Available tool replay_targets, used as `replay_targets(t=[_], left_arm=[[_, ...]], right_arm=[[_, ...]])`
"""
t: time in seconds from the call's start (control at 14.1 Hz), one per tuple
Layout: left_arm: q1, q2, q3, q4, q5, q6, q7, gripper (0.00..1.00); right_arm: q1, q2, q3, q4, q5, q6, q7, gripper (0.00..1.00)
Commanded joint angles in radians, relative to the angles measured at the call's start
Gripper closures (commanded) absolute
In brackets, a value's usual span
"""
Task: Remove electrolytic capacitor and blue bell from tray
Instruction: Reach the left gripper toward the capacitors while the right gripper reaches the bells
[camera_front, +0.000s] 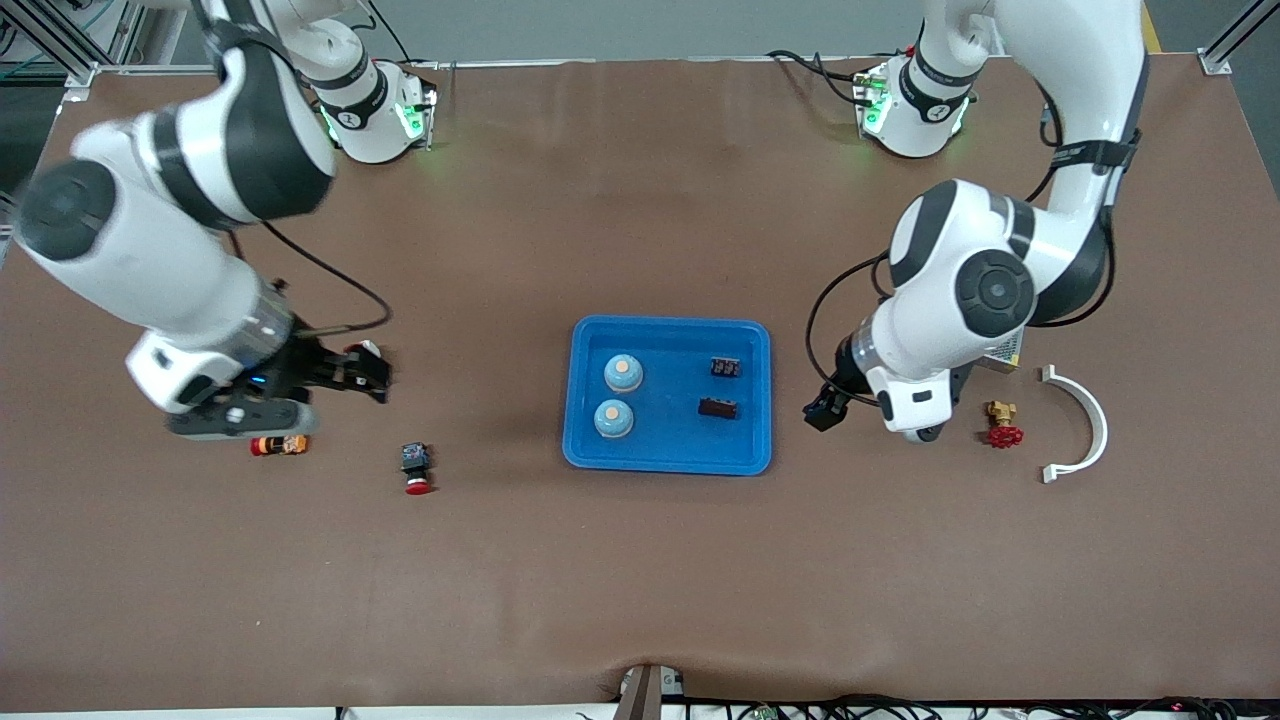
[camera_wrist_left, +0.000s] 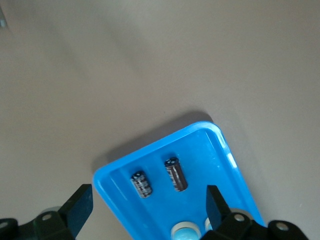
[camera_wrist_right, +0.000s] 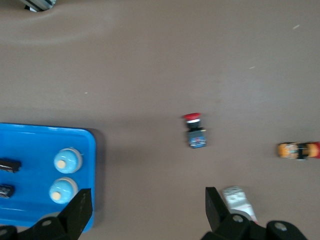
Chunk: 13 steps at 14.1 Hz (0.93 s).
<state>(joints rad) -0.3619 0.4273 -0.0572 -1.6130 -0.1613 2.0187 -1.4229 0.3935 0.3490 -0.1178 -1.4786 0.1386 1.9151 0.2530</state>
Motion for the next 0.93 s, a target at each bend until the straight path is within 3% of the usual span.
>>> replay_targets(t=[0.0, 0.21, 0.85], left_arm=[[-0.032, 0.047, 0.010, 0.005, 0.008, 0.049, -0.169, 0.00], [-0.035, 0.059, 0.005, 0.007, 0.062, 0.083, -0.342, 0.00], [-0.121, 0.139, 0.005, 0.012, 0.173, 0.159, -0.596, 0.00]], right_arm=[[0.062, 0.085, -0.010, 0.020, 0.038, 0.028, 0.061, 0.00], [0.108, 0.166, -0.010, 0.021, 0.056, 0.071, 0.158, 0.00], [0.264, 0.312, -0.010, 0.070, 0.072, 0.272, 0.337, 0.00]])
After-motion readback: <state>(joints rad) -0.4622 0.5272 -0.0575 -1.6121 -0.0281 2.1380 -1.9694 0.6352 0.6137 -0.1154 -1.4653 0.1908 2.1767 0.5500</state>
